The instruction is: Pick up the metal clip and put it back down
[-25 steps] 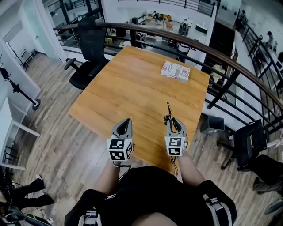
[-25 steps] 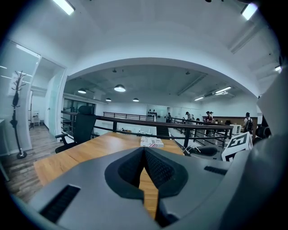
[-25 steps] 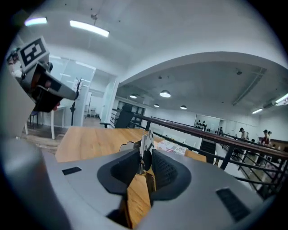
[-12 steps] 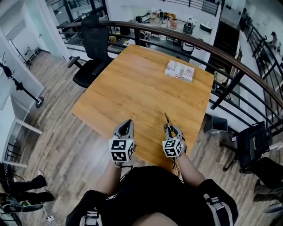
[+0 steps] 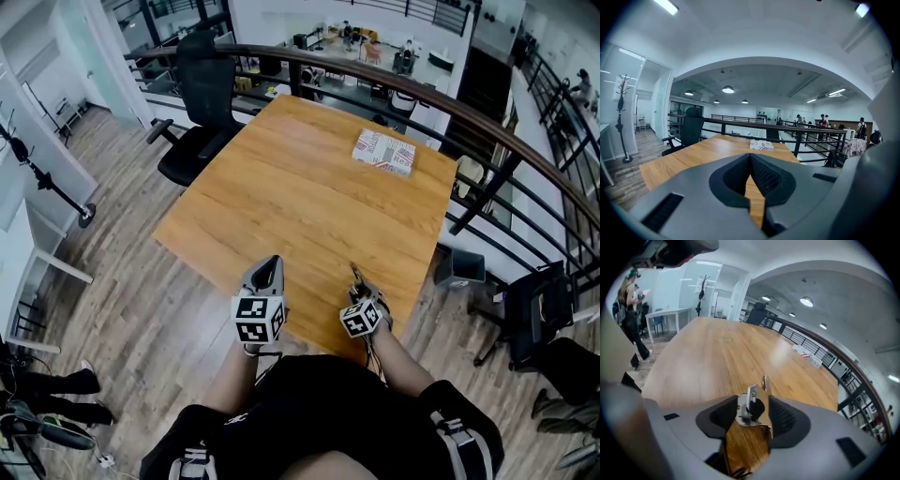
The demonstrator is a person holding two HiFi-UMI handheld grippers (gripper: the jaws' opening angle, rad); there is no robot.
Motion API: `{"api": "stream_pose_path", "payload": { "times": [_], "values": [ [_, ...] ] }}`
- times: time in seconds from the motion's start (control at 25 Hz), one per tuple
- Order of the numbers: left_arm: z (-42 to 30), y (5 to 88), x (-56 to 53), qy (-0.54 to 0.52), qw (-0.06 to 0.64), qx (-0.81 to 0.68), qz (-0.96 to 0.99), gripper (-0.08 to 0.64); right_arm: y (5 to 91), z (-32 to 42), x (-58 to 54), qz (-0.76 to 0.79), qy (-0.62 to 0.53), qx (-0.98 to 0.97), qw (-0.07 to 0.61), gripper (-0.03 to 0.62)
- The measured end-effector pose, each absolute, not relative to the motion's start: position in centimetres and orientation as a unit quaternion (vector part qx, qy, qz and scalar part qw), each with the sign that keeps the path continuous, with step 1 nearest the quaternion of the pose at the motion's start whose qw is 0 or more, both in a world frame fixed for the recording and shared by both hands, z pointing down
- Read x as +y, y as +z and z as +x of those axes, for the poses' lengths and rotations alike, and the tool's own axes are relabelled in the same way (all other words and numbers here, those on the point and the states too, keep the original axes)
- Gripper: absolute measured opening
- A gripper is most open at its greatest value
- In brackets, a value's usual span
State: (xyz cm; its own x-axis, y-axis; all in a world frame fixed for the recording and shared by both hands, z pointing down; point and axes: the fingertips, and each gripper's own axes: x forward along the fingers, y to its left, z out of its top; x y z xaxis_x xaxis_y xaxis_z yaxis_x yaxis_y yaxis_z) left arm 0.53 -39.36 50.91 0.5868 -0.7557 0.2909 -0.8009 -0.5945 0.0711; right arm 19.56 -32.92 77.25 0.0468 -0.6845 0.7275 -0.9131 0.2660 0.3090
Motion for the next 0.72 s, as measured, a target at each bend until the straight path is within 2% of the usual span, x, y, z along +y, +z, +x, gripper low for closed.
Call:
{"api": "stream_pose_path", "payload": {
  "times": [0.08, 0.12, 0.28, 0.36, 0.4, 0.44, 0.48, 0.52, 0.64, 0.72],
  "values": [
    [0.8, 50.9, -39.2, 0.117, 0.097, -0.438, 0.886, 0.011, 76.6, 19.0, -33.3, 0.590, 0.161, -0.694, 0.380, 0.299],
    [0.9, 50.9, -39.1, 0.118, 0.097, -0.438, 0.886, 0.012, 75.7, 18.9, -33.6, 0.595, 0.167, -0.700, 0.357, 0.323],
    [1.1, 50.8, -38.8, 0.117, 0.095, -0.436, 0.887, 0.011, 69.7, 18.8, -35.1, 0.627, 0.163, -0.719, 0.252, 0.337],
    [1.3, 50.7, -38.6, 0.117, 0.094, -0.434, 0.889, 0.011, 65.7, 19.4, -35.9, 0.649, 0.143, -0.721, 0.197, 0.300],
    [1.4, 50.7, -38.5, 0.117, 0.094, -0.433, 0.889, 0.012, 63.5, 19.8, -36.0, 0.660, 0.131, -0.719, 0.171, 0.259],
    [1.5, 50.7, -38.5, 0.116, 0.094, -0.432, 0.890, 0.011, 61.1, 20.3, -36.0, 0.673, 0.117, -0.715, 0.145, 0.193],
    [1.6, 50.6, -38.4, 0.116, 0.094, -0.430, 0.890, 0.011, 58.5, 20.7, -35.9, 0.686, 0.100, -0.711, 0.117, 0.089],
    [1.7, 50.6, -38.3, 0.115, 0.094, -0.429, 0.891, 0.011, 55.9, 21.1, -35.6, 0.694, 0.083, -0.710, 0.088, 0.015],
    [2.0, 50.3, -38.2, 0.112, 0.092, -0.427, 0.893, 0.011, 49.6, 21.8, -34.5, 0.702, 0.037, -0.711, 0.019, 0.014],
    [2.2, 50.2, -38.0, 0.110, 0.093, -0.424, 0.894, 0.012, 47.3, 22.3, -33.6, 0.711, 0.015, -0.703, 0.004, 0.012]
  ]
}}
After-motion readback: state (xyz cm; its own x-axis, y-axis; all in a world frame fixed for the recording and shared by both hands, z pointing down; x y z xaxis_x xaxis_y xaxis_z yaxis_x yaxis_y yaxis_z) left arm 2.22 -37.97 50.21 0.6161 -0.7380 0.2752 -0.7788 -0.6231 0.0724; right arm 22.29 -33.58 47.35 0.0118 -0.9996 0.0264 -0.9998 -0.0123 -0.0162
